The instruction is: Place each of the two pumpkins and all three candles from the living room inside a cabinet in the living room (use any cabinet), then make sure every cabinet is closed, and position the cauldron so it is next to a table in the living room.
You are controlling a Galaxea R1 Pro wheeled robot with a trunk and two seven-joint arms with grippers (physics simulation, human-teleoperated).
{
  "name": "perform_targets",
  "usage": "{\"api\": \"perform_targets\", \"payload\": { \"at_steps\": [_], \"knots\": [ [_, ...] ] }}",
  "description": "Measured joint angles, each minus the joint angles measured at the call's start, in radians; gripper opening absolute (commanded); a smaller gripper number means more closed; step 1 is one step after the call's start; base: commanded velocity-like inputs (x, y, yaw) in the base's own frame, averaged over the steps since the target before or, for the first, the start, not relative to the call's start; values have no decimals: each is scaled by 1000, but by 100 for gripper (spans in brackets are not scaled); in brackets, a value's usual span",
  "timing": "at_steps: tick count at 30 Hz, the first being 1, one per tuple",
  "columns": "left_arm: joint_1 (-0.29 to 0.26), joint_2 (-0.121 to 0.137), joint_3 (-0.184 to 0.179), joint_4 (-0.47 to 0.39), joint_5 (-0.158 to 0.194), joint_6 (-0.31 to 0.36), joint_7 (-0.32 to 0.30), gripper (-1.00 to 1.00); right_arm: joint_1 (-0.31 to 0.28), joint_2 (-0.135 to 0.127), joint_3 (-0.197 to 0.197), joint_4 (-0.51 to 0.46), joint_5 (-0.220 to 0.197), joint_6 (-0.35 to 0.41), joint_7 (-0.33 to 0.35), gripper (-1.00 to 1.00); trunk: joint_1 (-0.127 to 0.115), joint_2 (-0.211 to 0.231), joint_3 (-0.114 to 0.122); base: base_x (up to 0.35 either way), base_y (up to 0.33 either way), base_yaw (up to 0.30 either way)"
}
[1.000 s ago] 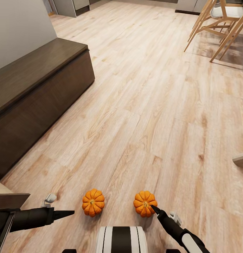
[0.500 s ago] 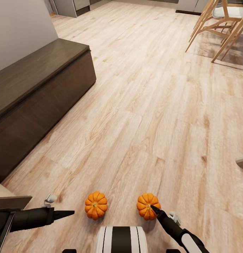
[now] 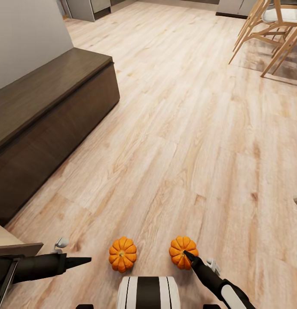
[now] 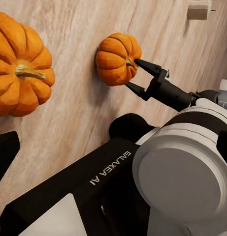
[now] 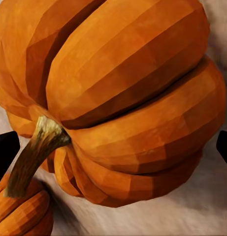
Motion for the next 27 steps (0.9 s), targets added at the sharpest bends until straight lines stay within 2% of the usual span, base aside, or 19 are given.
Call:
{"api": "perform_targets", "payload": {
  "at_steps": [10,16,22,23,27],
  "knots": [
    [0,0,0,0,0,0,0,100,0,0,0,0,-1,-5,-2,100,0,0,0,15,25,0],
    [0,0,0,0,0,0,0,100,-1,1,0,-3,-17,-5,-53,100,0,0,0,31,0,0],
    [0,0,0,0,0,0,0,100,-1,2,0,-3,-19,-5,-54,100,0,0,0,3,0,0],
    [0,0,0,0,0,0,0,100,-1,2,0,-3,-18,-5,-54,-100,0,0,0,0,0,0],
    [0,0,0,0,0,0,0,100,0,3,0,-3,-18,-5,-55,-100,0,0,0,0,0,0]
  ]
}}
